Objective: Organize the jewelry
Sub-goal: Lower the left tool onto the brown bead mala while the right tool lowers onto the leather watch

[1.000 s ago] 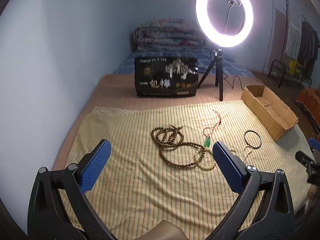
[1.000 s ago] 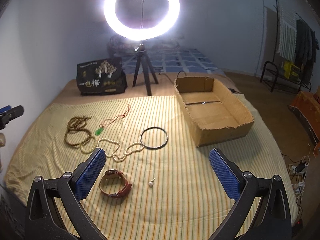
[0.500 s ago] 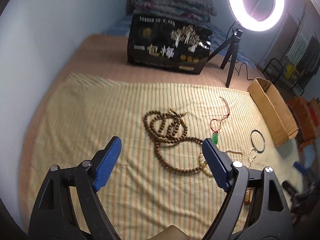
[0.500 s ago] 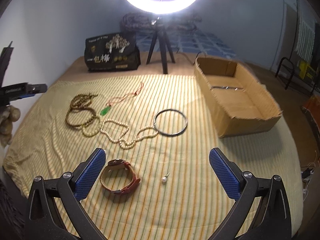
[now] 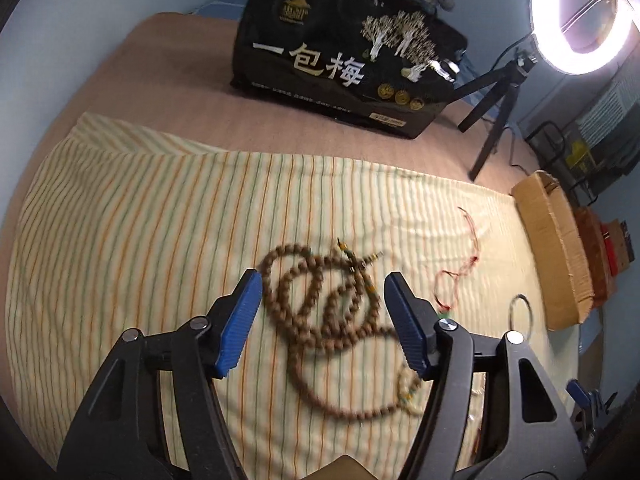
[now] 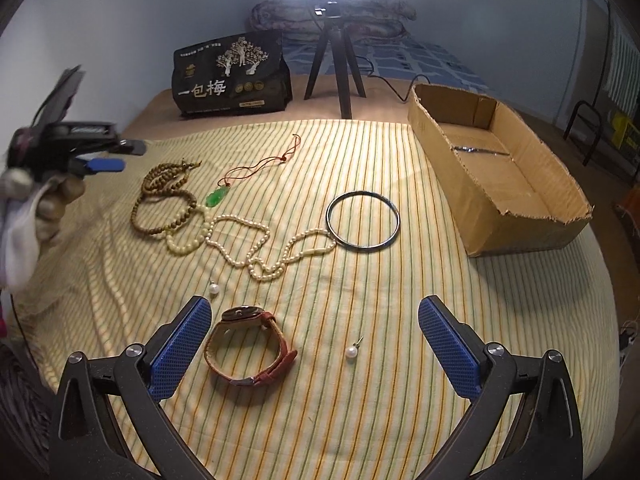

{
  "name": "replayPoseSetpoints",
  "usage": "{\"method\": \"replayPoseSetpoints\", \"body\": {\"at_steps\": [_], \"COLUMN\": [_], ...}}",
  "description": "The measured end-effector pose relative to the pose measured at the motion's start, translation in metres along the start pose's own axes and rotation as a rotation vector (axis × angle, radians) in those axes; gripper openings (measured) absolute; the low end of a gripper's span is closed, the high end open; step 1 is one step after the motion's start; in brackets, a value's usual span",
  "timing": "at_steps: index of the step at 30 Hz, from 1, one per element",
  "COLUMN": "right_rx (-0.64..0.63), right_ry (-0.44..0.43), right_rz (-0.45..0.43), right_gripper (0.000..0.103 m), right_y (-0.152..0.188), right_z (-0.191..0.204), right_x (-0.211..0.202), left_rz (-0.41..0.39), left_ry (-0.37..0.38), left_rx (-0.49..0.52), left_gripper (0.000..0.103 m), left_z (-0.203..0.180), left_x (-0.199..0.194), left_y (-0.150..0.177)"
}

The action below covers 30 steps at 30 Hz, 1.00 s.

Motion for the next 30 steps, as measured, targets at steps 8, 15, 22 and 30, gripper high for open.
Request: {"method": "replayPoseSetpoints", "body": {"at_steps": [8,15,22,30], "right_rx": [-0.009,-0.008,-0.031,-0.051], "right_ry": [0.001,0.002,0.024,0.019], "right_rz": [0.008,0.023,0.041,0.05], "right_gripper": [0.103,0.103,0.103,0.103], "right_y": [0.001,0.001,0.003,0.006], "right_z": [0.002,0.003,0.002,0.007], "right_x": [0.0,0.006,0.012,0.013], "left_rz": [0.093,0.133,0.114,0.079], "left_ry": [-0.005,0.056,0.008,-0.076], "left_rx": [-0.02,0.07,0.243,0.385], "left_gripper": [0.066,0.066,0.066,0.066], "left_z": [0.006,-0.012,-0.029,-0.036], "left_x": [0.047,0.052,0.039,0.03], "left_y": [-0.014,-0.009,0.017,0.044]}}
Point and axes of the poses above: each gripper's, at about its wrist camera, not at the fingertips, and x roughly the way its jaws point, z to its left, y to its underside, the point moved 5 cm from there along x, roughly the way its jaws point, and after that the axes turned 15 degrees about -y, right-handed, at the moved point
